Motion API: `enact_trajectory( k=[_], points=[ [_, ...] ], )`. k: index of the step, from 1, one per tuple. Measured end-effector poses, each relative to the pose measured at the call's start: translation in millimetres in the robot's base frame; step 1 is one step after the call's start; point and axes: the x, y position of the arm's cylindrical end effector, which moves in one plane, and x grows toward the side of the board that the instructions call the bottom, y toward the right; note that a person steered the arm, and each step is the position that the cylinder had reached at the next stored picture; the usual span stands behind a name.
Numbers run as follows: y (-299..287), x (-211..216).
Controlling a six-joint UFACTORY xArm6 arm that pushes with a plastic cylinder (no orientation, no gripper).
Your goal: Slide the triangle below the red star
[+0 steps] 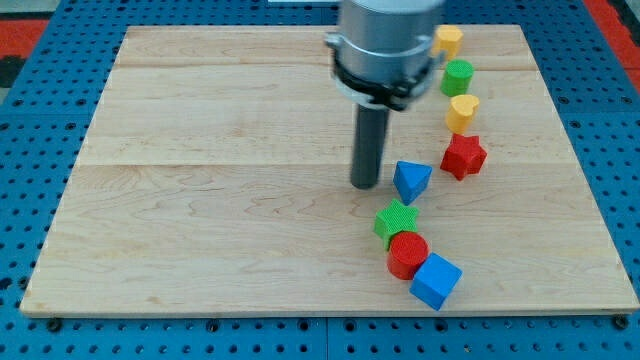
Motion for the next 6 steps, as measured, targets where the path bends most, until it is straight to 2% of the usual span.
enact_trajectory(
  k=[1,2,4,5,6],
  points=[
    [52,-2],
    [76,25],
    [52,43],
    [102,46],
    [94,44]
  ],
)
